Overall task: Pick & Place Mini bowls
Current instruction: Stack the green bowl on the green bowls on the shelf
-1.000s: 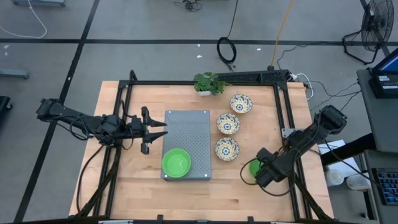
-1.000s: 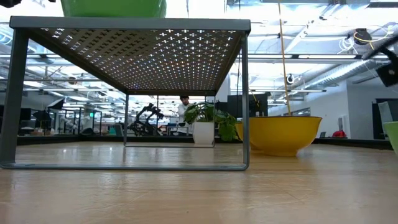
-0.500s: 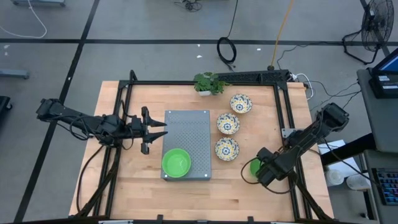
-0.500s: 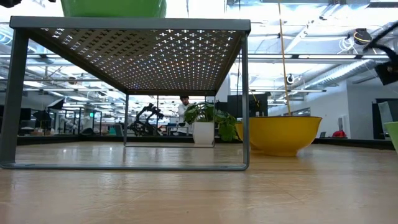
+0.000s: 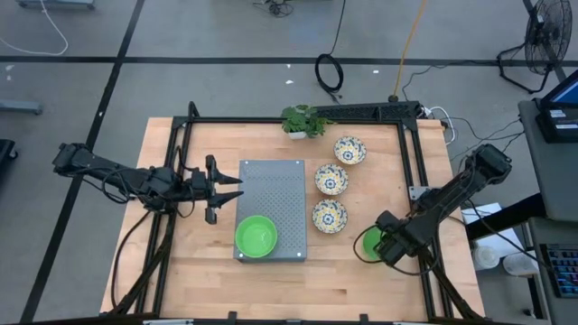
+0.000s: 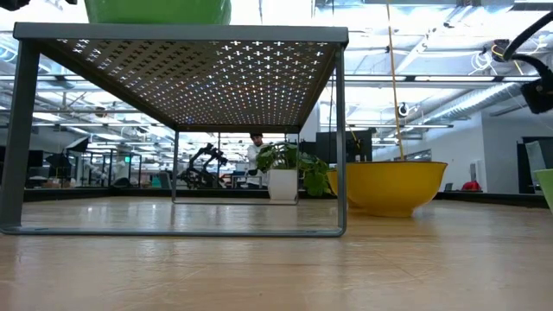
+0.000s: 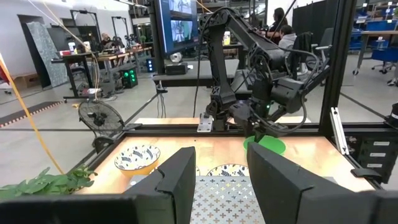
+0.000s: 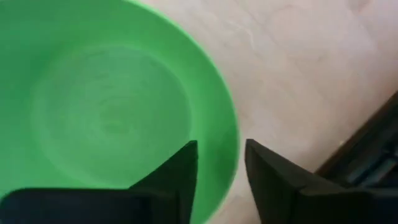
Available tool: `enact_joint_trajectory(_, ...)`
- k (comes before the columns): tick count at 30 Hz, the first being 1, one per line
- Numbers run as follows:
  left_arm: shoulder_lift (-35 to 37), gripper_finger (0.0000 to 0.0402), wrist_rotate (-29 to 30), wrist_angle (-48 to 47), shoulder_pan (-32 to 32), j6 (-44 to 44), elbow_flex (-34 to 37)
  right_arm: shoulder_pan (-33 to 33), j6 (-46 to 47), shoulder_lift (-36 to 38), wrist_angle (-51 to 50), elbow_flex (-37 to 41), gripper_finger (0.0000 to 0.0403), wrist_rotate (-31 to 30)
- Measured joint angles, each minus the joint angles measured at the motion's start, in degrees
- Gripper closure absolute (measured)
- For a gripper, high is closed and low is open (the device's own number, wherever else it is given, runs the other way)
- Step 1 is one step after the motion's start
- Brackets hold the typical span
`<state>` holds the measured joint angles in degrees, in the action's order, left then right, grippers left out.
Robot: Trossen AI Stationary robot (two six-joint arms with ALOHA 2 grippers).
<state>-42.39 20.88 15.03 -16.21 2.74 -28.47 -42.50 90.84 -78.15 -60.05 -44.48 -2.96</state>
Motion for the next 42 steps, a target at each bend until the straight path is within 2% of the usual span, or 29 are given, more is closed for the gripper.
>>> enact_joint_trajectory(8,0.00,0.0252,0.00,-0.02,0.00,-0.02,0.00,0.02,-3.43,0.45,5.50,1.78,0.0390,-0.05)
enact_joint_trajectory(11,0.00,0.0252,0.00,-0.02,0.00,-0.02,0.00,0.02,-3.76,2.06,6.01,1.84,0.0393,-0.47)
enact_joint_trajectory(16,0.00,0.0252,0.00,-0.04,0.00,-0.02,0.00,-0.15,-6.30,7.64,8.39,1.89,0.0401,-4.73)
enact_joint_trajectory(20,0.00,0.0252,0.01,-0.06,0.00,-0.02,0.00,-0.19,-9.78,13.28,11.95,1.89,0.0402,-10.06)
enact_joint_trajectory(24,0.00,0.0252,0.02,-0.06,-0.01,0.00,0.00,-1.17,-16.66,18.49,17.65,1.91,0.0402,-18.66)
enact_joint_trajectory(27,0.00,0.0252,0.02,-0.06,0.00,0.00,0.00,-1.56,-27.86,21.65,24.37,1.89,0.0402,-26.68)
enact_joint_trajectory(30,0.00,0.0252,0.03,-0.03,0.00,-0.01,0.00,-1.35,-45.03,23.68,35.94,1.89,0.0402,-38.00)
enact_joint_trajectory(32,0.00,0.0252,0.04,0.07,-0.01,0.00,0.00,-0.46,-59.20,23.87,45.83,1.94,0.0402,-45.31)
enact_joint_trajectory(34,0.00,0.0252,0.04,0.11,0.00,0.00,0.00,1.32,-72.98,23.21,60.30,3.46,0.0402,-49.99)
enact_joint_trajectory(36,0.00,0.0252,0.04,0.11,-0.01,-0.02,0.00,4.07,-85.70,21.95,76.83,6.42,0.0402,-49.68)
enact_joint_trajectory(39,-1.01,0.0252,-1.39,0.48,0.00,-1.91,0.00,9.99,-99.65,18.88,98.13,11.01,0.0402,-37.87)
enact_joint_trajectory(40,-1.80,0.0252,-3.15,0.58,0.00,-2.66,0.00,11.78,-104.00,17.60,102.23,11.93,0.0402,-34.74)
enact_joint_trajectory(42,-4.49,0.0252,-7.40,2.15,0.00,-1.76,0.00,14.59,-113.47,14.43,107.72,12.36,0.0402,-35.07)
